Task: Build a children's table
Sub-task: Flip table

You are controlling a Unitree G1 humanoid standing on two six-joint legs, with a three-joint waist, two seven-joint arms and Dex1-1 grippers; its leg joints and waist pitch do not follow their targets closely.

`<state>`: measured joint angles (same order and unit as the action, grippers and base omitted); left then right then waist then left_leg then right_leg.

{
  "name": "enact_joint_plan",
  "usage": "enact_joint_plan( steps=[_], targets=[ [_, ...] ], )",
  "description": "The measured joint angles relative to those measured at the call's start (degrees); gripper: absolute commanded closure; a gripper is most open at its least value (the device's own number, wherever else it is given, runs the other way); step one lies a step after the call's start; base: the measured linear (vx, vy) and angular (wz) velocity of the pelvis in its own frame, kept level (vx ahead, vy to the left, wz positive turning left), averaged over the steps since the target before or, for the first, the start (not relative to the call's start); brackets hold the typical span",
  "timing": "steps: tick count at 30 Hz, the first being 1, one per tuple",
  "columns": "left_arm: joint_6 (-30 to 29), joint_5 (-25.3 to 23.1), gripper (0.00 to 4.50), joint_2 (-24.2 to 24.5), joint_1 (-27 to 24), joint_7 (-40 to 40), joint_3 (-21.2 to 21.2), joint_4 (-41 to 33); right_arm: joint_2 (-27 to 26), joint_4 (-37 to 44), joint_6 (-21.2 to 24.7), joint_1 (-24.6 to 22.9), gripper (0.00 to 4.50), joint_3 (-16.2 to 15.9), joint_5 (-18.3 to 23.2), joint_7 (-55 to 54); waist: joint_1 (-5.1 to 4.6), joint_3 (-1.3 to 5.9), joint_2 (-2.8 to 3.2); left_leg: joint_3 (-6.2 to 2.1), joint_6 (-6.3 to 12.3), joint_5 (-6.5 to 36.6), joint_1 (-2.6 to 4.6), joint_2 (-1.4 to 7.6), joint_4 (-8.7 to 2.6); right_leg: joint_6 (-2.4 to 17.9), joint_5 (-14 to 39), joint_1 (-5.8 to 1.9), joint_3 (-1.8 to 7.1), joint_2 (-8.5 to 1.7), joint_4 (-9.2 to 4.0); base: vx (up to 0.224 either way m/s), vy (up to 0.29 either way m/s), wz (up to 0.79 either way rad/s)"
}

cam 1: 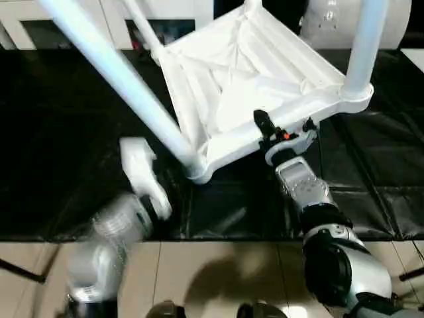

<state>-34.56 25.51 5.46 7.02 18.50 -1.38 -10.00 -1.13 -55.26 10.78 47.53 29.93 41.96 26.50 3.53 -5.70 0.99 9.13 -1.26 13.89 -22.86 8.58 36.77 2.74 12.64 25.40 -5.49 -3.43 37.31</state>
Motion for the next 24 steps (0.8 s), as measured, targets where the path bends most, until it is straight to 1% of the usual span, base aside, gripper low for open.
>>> enact_joint_plan(
  steps=[3, 4, 7, 8, 10, 11, 13, 14, 15, 18, 19, 21, 23, 24],
  targets=[
    [1.5, -0.6, 1.36, 2.6, -0.7, 2.4, 1.2, -0.9, 0.1, 0.9, -0.3, 0.1, 2.54, -0.2, -0.2, -0.5, 0.36, 0.0, 0.01, 0.0, 0.1, -0.1, -0.38, 0.04, 0.24, 0.0, 0.0, 0.45, 0.0, -0.01, 0.42, 0.0, 0.0, 0.0],
    [2.2, -0.7, 1.2, 3.2, -1.1, 2.8, 1.2, -1.1, 0.3, 1.3, -0.3, -0.1, 2.54, -0.1, -0.3, -0.7, 0.58, 0.0, 0.01, 0.0, 0.14, -0.1, -0.37, 0.05, 0.26, 0.1, 0.0, 0.45, 0.0, -0.01, 0.47, 0.0, 0.0, 0.0],
    [4.2, -1.4, 0.92, 4.8, -2.8, 4.9, 1.3, -1.8, 1.4, 4.0, -0.3, -0.7, 2.54, -0.2, -0.9, -2.3, 1.55, -0.01, 0.03, 0.01, 0.14, -0.1, -0.35, 0.09, 0.45, 0.1, 0.0, 0.45, 0.0, -0.01, 0.67, 0.0, 0.0, 0.0],
    [5.4, -1.7, 0.77, 6.1, -3.6, 6.3, 1.5, -2.8, 2.0, 5.9, -0.3, -1.2, 2.54, -0.2, -1.3, -3.4, 1.82, -0.04, 0.01, 0.01, 0.1, -0.1, -0.37, 0.13, 0.51, 0.1, 0.0, 0.46, 0.0, 0.0, 0.7, 0.0, 0.0, 0.0],
    [6.8, -1.7, 0.77, 7.6, -4.8, 8.3, 1.7, -5.4, 3.3, 8.8, -0.3, -2.0, 2.54, -0.4, -2.0, -4.7, 2.46, -0.05, 0.01, 0.04, 0.08, -0.1, -0.38, 0.15, 0.61, 0.1, 0.0, 0.41, 0.01, -0.01, 0.72, 0.0, 0.0, 0.0],
    [7.3, -1.6, 0.69, 7.7, -4.9, 9.0, 1.7, -7.5, 4.5, 10.4, -0.4, -2.4, 2.54, -0.4, -2.4, -5.8, 3.02, -0.06, -0.01, 0.11, -0.02, -0.2, -0.4, 0.2, 0.66, 0.1, 0.0, 0.39, 0.01, -0.02, 0.72, 0.0, 0.0, 0.0],
    [7.8, -1.5, 0.62, 7.8, -4.7, 9.8, 1.7, -10.1, 5.8, 12.8, -0.6, -2.7, 2.54, -0.5, -3.6, -7.3, 3.3, -0.07, -0.02, 0.48, -0.03, -0.2, -0.39, 0.34, 0.71, 0.1, -0.1, 0.36, 0.04, -0.09, 0.71, 0.0, 0.0, 0.0],
    [8.1, -1.5, 0.4, 8.5, -4.3, 10.3, 2.1, -11.3, 6.6, 15.4, -0.6, -3.8, 2.54, -0.9, -4.5, -8.1, 3.39, -0.08, -0.04, 0.61, 0.0, -0.3, -0.4, 0.35, 0.71, 0.1, -0.1, 0.36, 0.05, -0.15, 0.7, 0.0, 0.0, 0.0],
    [8.3, -1.6, 0.31, 9.3, -4.0, 10.7, 2.3, -12.0, 7.2, 17.1, -0.6, -4.7, 2.54, -1.2, -4.9, -8.4, 3.38, -0.09, -0.06, 0.67, 0.0, -0.3, -0.38, 0.35, 0.71, 0.1, -0.1, 0.36, 0.08, -0.16, 0.7, 0.0, 0.0, 0.0],
    [8.2, -2.2, 0.25, 12.1, -2.6, 11.2, 3.0, -13.4, 9.7, 22.4, 0.6, -6.8, 2.54, -2.5, -6.8, -10.0, 2.99, -0.1, -0.08, 0.74, 0.0, -0.3, -0.35, 0.35, 0.72, 0.0, -0.2, 0.36, 0.14, -0.18, 0.69, 0.0, 0.0, 0.0],
    [8.0, -2.7, 0.08, 12.9, -1.7, 11.3, 3.5, -13.7, 10.7, 24.9, 1.4, -7.9, 2.54, -3.1, -7.8, -11.0, 2.91, -0.11, -0.1, 0.75, 0.0, -0.3, -0.35, 0.35, 0.72, 0.0, -0.2, 0.36, 0.14, -0.18, 0.69, 0.0, 0.0, 0.0],
    [7.7, -3.0, 0.0, 13.7, -0.5, 11.4, 3.7, -14.5, 12.2, 28.3, 2.9, -8.8, 2.54, -3.9, -9.5, -12.0, 2.2, -0.11, -0.1, 0.8, -0.03, -0.3, -0.26, 0.37, 0.69, 0.0, -0.2, 0.34, 0.18, -0.17, 0.71, 0.0, 0.0, 0.0],
    [6.8, -3.3, 0.0, 14.0, 0.9, 11.4, 4.3, -15.7, 13.7, 32.5, 4.7, -10.0, 2.54, -5.5, -11.2, -13.9, 1.51, -0.14, -0.19, 0.8, -0.1, -0.4, -0.22, 0.41, 0.65, 0.0, -0.3, 0.33, 0.17, -0.12, 0.7, 0.0, 0.0, 0.0],
    [6.3, -3.8, 0.0, 14.1, 1.8, 11.2, 4.5, -16.2, 14.8, 35.6, 6.1, -11.4, 2.54, -6.3, -11.9, -15.1, 1.47, -0.21, -0.29, 0.79, -0.16, -0.5, -0.21, 0.42, 0.59, 0.0, -0.3, 0.33, 0.18, -0.1, 0.7, 0.0, 0.0, 0.0]
  ],
)
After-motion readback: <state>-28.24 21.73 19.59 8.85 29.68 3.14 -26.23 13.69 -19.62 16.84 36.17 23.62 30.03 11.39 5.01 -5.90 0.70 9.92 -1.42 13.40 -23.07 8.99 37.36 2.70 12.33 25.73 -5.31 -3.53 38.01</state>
